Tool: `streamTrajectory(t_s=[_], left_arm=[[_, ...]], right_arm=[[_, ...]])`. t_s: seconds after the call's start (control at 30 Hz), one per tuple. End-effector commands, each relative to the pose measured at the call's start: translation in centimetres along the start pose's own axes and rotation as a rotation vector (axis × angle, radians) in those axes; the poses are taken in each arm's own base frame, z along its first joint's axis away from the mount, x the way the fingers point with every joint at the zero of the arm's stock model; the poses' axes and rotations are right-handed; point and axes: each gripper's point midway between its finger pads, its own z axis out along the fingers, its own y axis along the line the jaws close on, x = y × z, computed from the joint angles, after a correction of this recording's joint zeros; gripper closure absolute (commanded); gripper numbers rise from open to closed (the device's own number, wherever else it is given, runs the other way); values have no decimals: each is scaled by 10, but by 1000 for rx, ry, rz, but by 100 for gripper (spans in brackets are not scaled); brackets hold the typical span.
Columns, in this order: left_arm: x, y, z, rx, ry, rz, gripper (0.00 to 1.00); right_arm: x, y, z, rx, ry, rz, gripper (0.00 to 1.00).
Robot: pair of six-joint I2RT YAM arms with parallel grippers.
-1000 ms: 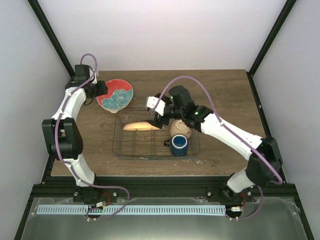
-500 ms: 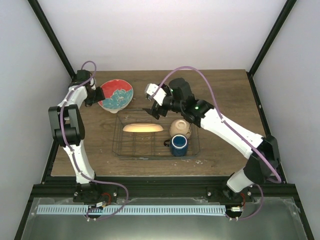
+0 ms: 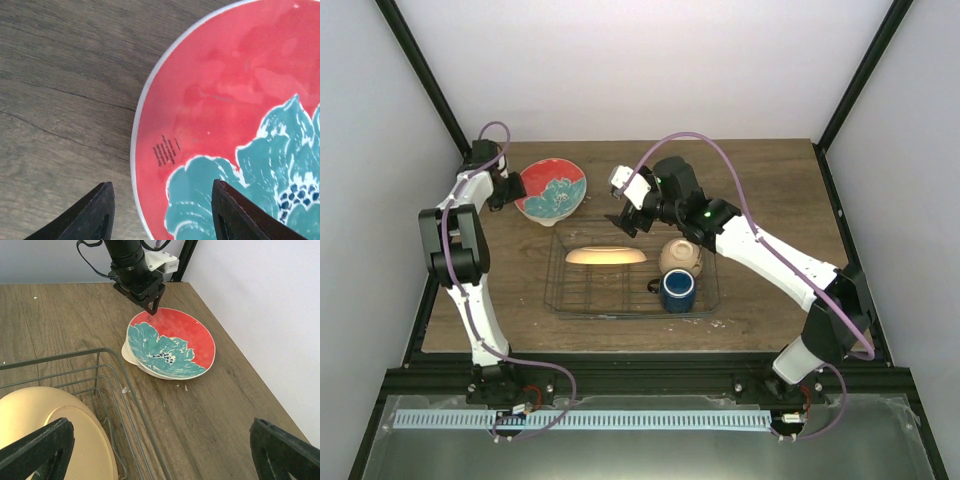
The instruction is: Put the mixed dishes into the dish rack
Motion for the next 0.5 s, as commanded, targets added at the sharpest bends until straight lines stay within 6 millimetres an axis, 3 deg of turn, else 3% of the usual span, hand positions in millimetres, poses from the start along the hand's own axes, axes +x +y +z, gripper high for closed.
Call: streamTrajectory(t_s=[0.0, 0.13, 0.3, 0.47], left_arm=[[-3, 8, 17, 10, -6, -22, 46], [-3, 10, 25, 72, -10, -64, 50], [-7, 14, 28, 218, -18, -167, 61], [-4, 15, 33, 244, -3, -172, 69]], right_arm=[[1, -5, 3, 17, 3, 9, 3], [4, -4, 8, 9, 11, 10, 3], [4, -5, 11, 7, 15, 6, 3], [6, -4, 15, 3, 23, 6, 3]])
